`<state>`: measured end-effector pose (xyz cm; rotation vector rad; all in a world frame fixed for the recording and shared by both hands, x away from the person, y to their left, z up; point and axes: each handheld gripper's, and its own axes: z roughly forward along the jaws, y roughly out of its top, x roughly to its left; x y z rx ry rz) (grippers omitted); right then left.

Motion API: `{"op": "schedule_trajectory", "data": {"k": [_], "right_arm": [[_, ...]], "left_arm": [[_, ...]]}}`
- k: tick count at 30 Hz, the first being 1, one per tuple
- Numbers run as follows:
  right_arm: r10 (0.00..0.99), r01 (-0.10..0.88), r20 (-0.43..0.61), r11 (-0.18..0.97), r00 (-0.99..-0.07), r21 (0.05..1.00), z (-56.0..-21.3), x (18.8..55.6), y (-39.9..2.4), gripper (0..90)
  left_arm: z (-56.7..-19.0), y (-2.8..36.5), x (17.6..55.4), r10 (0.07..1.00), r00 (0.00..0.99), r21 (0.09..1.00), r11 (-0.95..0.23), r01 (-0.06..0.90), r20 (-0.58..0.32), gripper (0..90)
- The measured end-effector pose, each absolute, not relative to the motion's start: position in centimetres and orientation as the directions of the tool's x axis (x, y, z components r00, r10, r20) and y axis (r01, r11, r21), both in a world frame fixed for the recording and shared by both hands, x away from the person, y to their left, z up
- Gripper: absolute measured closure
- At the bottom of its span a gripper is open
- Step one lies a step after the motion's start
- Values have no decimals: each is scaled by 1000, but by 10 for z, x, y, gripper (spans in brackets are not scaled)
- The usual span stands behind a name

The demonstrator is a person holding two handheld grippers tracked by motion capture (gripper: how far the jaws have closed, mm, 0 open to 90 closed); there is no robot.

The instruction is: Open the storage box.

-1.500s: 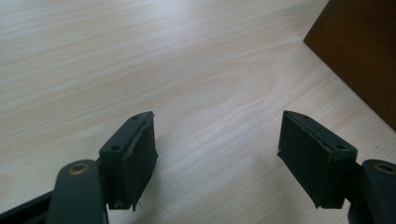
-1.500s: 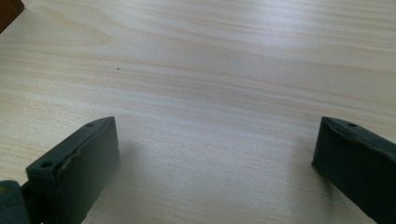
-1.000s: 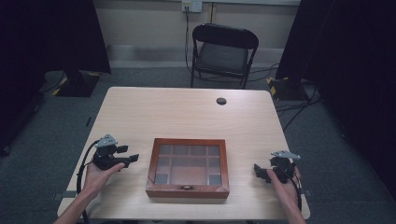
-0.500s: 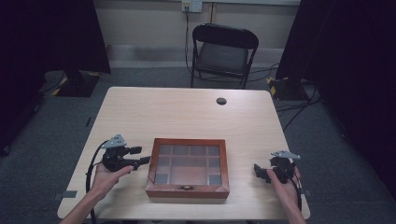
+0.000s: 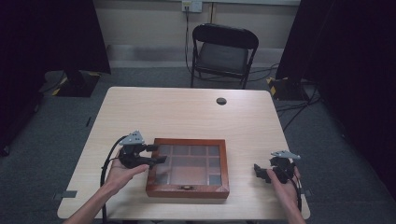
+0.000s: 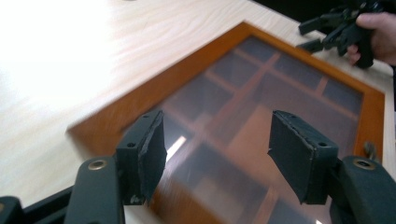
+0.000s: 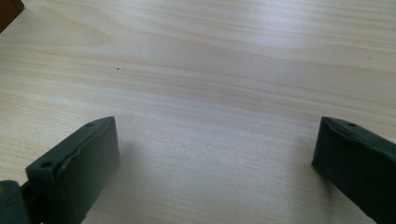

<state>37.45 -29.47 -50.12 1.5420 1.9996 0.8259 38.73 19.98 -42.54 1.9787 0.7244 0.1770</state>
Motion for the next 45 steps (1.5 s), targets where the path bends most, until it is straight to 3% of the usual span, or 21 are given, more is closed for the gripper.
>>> {"op": "schedule_trajectory", "data": {"k": [5,9,18,23,29,45], "right_arm": [[968,679,-10,182,-249,712,-501,375,-295,0],[968,679,-10,182,-250,711,-501,375,-295,0],[968,678,-10,184,-252,711,-501,375,-294,0],[967,678,-11,186,-254,711,-501,374,-294,0],[967,677,-12,187,-255,711,-501,374,-294,0],[966,677,-11,188,-257,711,-501,374,-294,0]], "left_arm": [[-418,182,389,519,839,859,-342,381,-165,383],[-419,168,385,490,857,856,-364,366,-158,341],[-430,147,360,372,913,836,-438,330,-166,496],[-432,146,350,291,935,832,-453,319,-200,647],[-438,137,344,259,939,806,-493,329,-225,737],[-443,125,335,217,955,787,-544,291,-202,798]]}}
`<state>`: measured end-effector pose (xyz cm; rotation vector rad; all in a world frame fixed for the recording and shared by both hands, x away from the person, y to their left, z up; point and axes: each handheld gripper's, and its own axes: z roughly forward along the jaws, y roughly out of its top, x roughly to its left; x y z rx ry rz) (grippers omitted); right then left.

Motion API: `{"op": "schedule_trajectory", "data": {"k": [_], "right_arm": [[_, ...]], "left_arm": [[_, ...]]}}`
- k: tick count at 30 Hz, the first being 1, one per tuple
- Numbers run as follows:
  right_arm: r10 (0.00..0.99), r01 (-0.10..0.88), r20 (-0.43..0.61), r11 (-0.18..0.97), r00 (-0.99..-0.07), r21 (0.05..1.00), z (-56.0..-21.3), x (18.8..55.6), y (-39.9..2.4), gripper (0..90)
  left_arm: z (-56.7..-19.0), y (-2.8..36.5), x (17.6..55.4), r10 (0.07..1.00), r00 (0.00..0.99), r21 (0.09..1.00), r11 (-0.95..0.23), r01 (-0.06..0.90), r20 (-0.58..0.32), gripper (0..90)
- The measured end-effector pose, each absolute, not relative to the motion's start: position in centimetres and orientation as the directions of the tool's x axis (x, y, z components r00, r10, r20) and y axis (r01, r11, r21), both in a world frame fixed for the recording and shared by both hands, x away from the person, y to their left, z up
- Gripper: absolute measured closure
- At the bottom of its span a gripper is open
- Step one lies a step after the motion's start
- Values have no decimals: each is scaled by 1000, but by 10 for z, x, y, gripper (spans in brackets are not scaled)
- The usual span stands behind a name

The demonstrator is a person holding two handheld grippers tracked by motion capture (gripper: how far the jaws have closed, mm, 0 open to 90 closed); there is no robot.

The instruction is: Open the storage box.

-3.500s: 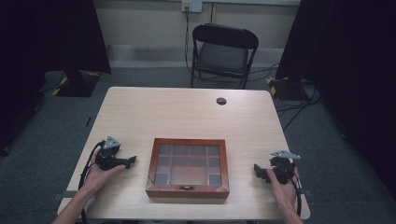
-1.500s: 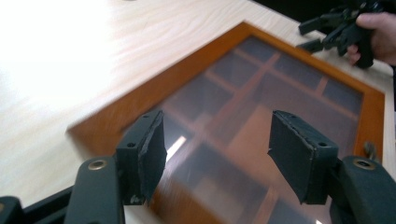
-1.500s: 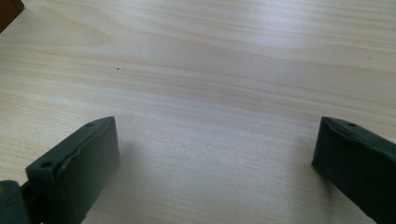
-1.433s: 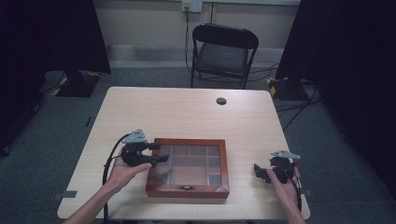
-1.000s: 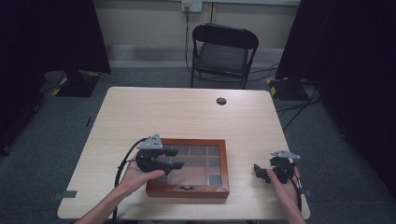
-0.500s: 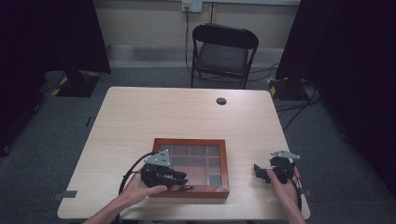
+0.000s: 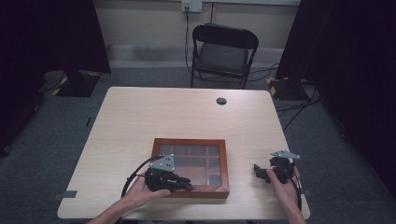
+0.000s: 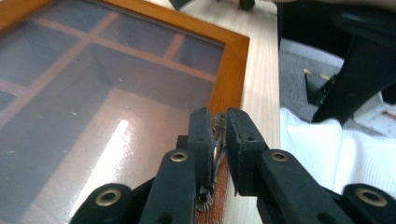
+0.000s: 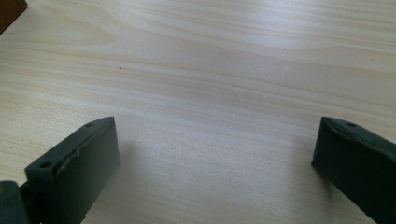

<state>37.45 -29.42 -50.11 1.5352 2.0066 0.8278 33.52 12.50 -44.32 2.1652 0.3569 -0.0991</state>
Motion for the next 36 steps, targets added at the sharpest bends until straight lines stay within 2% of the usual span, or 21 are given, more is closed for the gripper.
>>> {"op": "schedule_trajectory", "data": {"k": [10,12,14,19,26,28,36], "right_arm": [[966,679,-11,189,-257,709,-501,375,-294,0],[962,675,-10,200,-275,710,-500,376,-293,45],[956,664,-9,212,-295,717,-497,375,-292,171],[943,670,11,229,-334,706,-492,374,-290,172],[889,612,89,234,-450,755,-481,369,-280,177],[846,592,133,240,-517,769,-475,366,-273,187],[740,542,161,309,-653,781,-467,356,-253,217]], "left_arm": [[-444,123,333,207,964,792,-554,257,-169,815],[-444,123,334,211,961,790,-551,269,-180,816],[-443,122,335,210,960,784,-558,271,-183,816],[-442,119,335,203,962,785,-559,268,-184,819],[-436,118,339,202,957,781,-554,288,-210,820],[-431,118,341,201,954,774,-558,299,-223,820],[-415,119,346,194,956,770,-566,294,-221,820]]}}
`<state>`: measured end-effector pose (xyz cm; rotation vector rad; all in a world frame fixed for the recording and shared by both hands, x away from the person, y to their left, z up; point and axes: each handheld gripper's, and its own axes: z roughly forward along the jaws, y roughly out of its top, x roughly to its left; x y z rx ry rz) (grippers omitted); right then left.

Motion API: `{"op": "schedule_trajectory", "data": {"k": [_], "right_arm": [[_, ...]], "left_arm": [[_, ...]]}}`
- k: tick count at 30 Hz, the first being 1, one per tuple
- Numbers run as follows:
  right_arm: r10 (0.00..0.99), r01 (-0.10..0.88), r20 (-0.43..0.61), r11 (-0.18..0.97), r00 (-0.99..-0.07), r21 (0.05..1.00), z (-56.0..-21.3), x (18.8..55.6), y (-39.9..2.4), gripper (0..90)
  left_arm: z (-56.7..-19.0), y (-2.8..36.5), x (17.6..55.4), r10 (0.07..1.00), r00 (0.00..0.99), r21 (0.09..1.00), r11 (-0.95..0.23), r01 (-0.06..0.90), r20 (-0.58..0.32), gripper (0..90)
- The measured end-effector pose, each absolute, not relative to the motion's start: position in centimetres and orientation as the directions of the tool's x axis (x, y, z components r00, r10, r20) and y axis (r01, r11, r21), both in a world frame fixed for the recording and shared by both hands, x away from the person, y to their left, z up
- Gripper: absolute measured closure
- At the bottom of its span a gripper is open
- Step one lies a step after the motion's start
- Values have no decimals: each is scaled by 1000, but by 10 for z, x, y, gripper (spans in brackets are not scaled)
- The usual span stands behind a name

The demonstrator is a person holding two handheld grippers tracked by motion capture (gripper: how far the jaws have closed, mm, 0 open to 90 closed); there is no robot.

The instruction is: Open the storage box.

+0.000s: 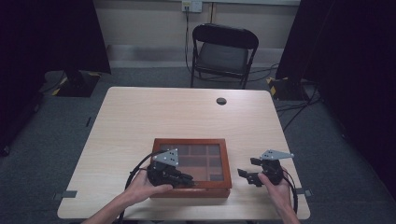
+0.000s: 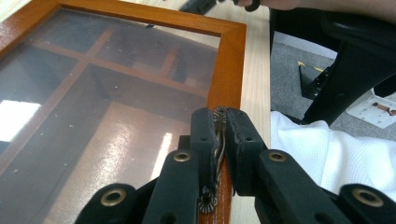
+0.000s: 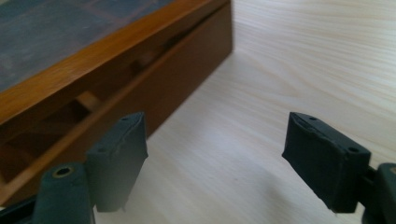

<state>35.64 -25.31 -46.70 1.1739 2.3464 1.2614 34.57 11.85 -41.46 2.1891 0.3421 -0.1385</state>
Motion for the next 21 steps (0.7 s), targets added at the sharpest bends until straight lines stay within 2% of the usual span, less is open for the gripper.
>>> {"op": "schedule_trajectory", "data": {"k": [9,21], "right_arm": [[655,494,162,361,-738,791,-463,347,-234,225],[606,471,164,391,-779,791,-461,347,-222,239]], "left_arm": [[-404,120,348,198,952,768,-564,304,-232,819],[-408,120,347,198,954,776,-555,299,-226,815]]}}
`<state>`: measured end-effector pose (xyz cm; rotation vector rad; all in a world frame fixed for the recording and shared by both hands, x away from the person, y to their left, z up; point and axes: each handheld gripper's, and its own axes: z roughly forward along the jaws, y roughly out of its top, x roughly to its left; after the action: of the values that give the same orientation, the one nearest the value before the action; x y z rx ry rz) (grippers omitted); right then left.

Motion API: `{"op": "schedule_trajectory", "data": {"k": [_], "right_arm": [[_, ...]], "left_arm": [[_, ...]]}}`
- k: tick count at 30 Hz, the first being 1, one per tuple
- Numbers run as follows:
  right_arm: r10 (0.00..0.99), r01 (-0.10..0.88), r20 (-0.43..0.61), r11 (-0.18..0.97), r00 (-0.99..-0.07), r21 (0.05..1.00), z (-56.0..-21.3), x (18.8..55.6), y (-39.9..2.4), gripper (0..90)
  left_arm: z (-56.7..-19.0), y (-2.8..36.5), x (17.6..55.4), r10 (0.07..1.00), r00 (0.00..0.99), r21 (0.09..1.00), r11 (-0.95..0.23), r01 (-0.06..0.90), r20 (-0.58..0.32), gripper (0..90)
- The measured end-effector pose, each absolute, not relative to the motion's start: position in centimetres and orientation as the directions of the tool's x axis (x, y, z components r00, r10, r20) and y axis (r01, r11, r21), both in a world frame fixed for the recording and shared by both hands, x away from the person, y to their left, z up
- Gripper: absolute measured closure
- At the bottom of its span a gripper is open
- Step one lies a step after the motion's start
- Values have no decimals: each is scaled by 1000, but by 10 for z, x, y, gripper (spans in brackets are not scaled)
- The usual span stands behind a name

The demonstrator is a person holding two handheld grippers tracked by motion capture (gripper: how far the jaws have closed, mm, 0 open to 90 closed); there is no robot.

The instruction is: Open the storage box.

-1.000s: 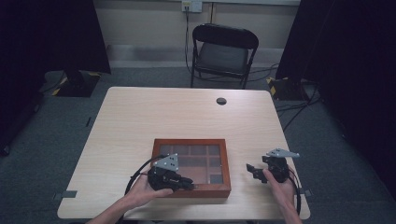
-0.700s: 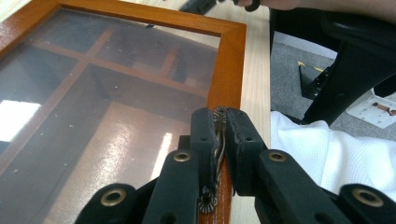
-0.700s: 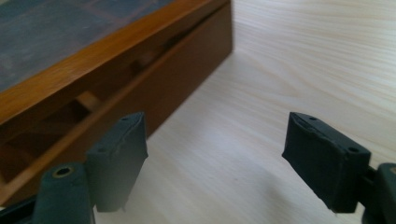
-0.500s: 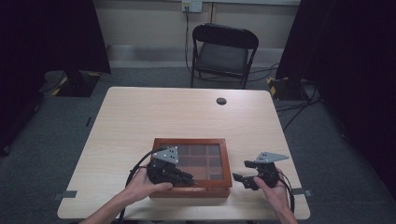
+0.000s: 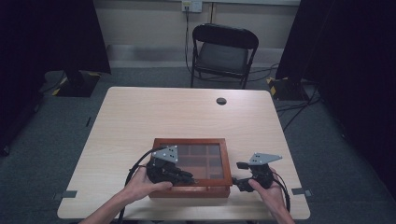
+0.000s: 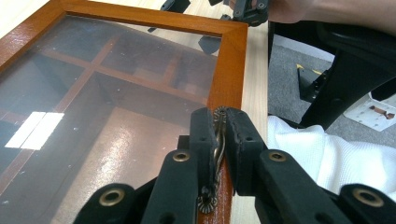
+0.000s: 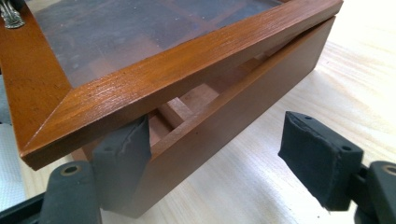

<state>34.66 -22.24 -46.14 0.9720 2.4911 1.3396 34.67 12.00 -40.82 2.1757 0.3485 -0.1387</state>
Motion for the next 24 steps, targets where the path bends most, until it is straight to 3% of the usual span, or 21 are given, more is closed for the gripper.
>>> {"op": "schedule_trajectory", "data": {"k": [7,11,16,17,24], "right_arm": [[612,464,145,402,-777,790,-460,346,-222,241],[612,459,147,390,-777,798,-459,346,-222,242],[618,456,148,378,-772,806,-457,346,-224,242],[617,451,145,375,-773,810,-456,346,-224,242],[614,436,146,354,-775,827,-449,349,-223,245]], "left_arm": [[-409,123,342,192,960,789,-548,277,-204,672],[-405,131,344,204,959,799,-533,279,-199,541],[-402,144,346,231,953,818,-497,291,-198,497],[-401,146,346,235,952,819,-494,292,-198,454],[-396,158,349,236,946,824,-473,311,-222,430]]}}
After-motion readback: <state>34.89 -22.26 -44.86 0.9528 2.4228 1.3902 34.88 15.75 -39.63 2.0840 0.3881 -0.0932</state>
